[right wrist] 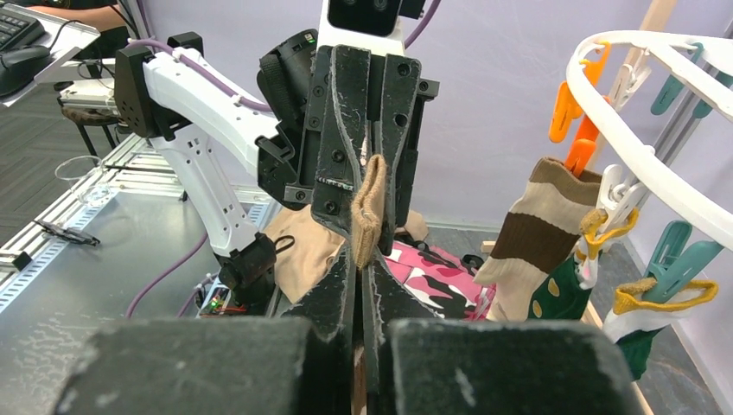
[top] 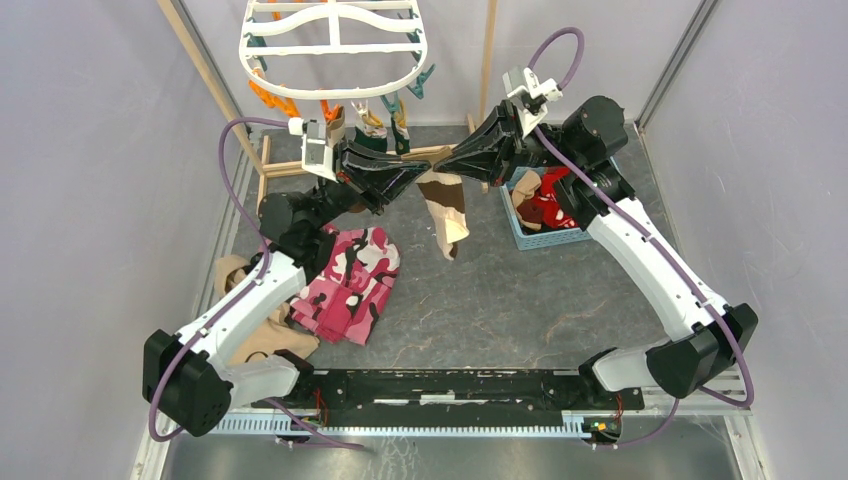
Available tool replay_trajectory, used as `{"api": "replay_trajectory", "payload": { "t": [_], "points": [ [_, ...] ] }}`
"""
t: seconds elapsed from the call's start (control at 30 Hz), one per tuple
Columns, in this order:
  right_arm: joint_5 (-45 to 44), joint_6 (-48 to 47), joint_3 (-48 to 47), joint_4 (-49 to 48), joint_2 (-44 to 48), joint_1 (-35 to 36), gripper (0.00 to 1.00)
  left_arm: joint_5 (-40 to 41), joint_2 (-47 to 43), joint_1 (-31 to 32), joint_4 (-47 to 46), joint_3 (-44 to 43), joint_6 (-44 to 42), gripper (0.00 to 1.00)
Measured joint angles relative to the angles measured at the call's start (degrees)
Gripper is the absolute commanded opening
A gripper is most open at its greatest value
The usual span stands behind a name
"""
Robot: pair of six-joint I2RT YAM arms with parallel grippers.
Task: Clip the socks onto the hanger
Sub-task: Pick up the sock from the bin, then open the clamp at the hanger.
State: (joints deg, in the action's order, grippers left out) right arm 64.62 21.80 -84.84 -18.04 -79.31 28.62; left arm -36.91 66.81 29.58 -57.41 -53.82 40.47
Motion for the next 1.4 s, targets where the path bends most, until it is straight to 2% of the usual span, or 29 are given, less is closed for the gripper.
{"api": "replay_trajectory", "payload": {
  "t": [0.2, 0.37, 0.5, 0.6, 0.67, 0.8, 1.0, 1.1, 1.27, 1.4],
  "points": [
    [0.7, 1.8, 0.6, -2.2, 0.0, 0.0, 0.0, 0.8, -1.2, -0.7, -0.5, 2.5, 0.3, 0.49],
    [1.5, 3.4, 2.8, -4.5, 0.0, 0.0, 0.0, 1.0, -5.2, -1.5, -1.1, 9.6, 0.2, 0.79],
    [1.8, 3.7, 6.0, -5.5, 0.3, 0.0, 0.0, 2.0, -11.5, -2.1, 0.4, 16.6, -1.3, 0.99],
    [1.8, 3.5, 8.4, -5.4, 0.5, 0.0, 0.0, 4.6, -18.3, -2.4, 8.4, 19.3, -5.7, 1.0],
    [1.7, 2.8, 9.9, -5.0, 0.6, 0.0, 0.0, 8.3, -22.9, -2.7, 17.1, 18.8, -9.2, 1.0],
    [0.6, 0.0, 12.3, -3.1, 0.9, 0.0, 0.0, 16.9, -26.0, -4.2, 37.1, 9.9, -15.0, 1.0],
    [-0.7, -3.5, 16.9, -0.9, 2.3, 0.4, 0.0, 30.6, -20.4, -7.1, 61.2, -11.1, -21.4, 0.89],
    [-0.8, -4.6, 18.4, -0.2, 2.8, 0.5, 0.0, 36.0, -17.4, -9.7, 69.5, -17.8, -24.3, 0.85],
    [-0.9, -5.5, 19.0, 0.0, 2.9, 0.7, 0.0, 37.9, -12.1, -16.4, 79.8, -26.4, -26.0, 0.76],
    [-0.8, -5.7, 19.0, 0.0, 2.9, 0.7, 0.0, 36.8, -8.5, -20.7, 83.8, -31.3, -26.2, 0.66]
  ]
}}
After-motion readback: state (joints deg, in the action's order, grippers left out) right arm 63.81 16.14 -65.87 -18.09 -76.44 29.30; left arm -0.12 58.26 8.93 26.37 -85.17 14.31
